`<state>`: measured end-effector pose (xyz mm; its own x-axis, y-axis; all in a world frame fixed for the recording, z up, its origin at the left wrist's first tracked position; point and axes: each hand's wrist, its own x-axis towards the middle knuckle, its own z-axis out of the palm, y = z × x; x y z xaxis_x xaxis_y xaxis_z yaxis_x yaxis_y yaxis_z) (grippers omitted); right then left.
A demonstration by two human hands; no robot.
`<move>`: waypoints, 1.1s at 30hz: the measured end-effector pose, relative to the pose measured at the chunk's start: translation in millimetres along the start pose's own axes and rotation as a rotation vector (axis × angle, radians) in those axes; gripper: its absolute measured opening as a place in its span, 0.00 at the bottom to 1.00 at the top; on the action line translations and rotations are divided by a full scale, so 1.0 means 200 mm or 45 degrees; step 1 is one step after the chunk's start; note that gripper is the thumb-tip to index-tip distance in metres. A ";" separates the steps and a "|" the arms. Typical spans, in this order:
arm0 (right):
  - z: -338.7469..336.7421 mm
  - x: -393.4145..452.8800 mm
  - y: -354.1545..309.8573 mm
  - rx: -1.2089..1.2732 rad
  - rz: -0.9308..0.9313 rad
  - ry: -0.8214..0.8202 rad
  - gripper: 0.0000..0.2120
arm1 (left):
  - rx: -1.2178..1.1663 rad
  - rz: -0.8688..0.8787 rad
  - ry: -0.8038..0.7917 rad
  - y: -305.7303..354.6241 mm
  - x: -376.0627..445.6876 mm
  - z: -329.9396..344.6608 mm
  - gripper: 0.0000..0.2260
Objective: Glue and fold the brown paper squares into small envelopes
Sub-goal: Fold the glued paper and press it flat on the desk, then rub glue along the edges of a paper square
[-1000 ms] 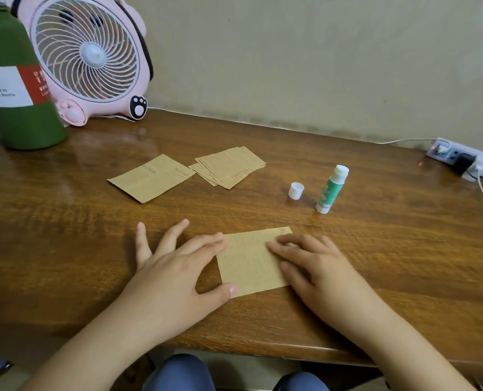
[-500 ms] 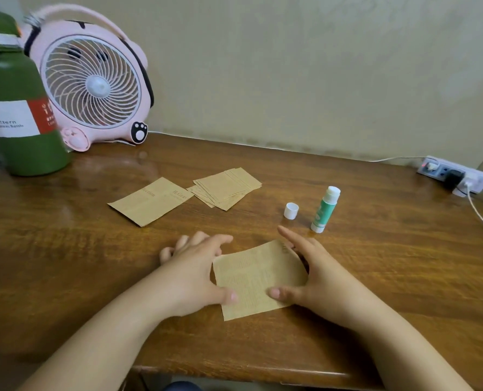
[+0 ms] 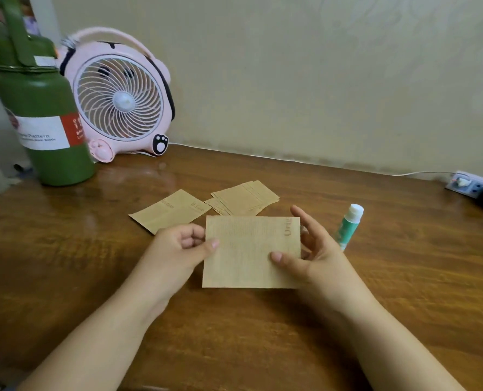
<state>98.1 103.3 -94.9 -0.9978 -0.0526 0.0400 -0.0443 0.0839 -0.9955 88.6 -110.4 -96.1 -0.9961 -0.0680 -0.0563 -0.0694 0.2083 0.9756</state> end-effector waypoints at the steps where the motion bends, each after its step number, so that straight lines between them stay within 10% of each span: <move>1: 0.02 0.03 0.00 -0.058 0.009 -0.024 0.36 | -0.040 -0.018 0.062 0.00 0.03 -0.05 0.03; 6: 0.10 0.21 0.00 -0.752 -0.120 0.102 0.31 | -0.016 -0.037 0.567 -0.06 0.24 -0.30 0.05; 12: 0.22 0.50 0.01 -1.240 -0.156 -0.033 0.29 | 0.748 0.170 0.804 -0.17 0.30 -0.32 0.23; 21: 0.32 0.75 0.03 -1.441 0.077 -0.006 0.36 | 0.999 0.327 0.615 -0.18 0.30 -0.31 0.07; 29: 0.36 0.69 0.06 -1.662 -0.344 0.169 0.15 | 0.991 0.343 0.555 -0.15 0.29 -0.28 0.04; 33: 0.31 0.68 0.05 -1.584 -0.387 0.189 0.21 | 0.985 0.342 0.540 -0.15 0.29 -0.29 0.04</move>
<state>-35.7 35.3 -103.9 -0.9319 -0.1291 0.3389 -0.2052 0.9583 -0.1990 36.6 -176.4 -116.7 -0.8912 -0.2429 0.3830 -0.0081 0.8528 0.5222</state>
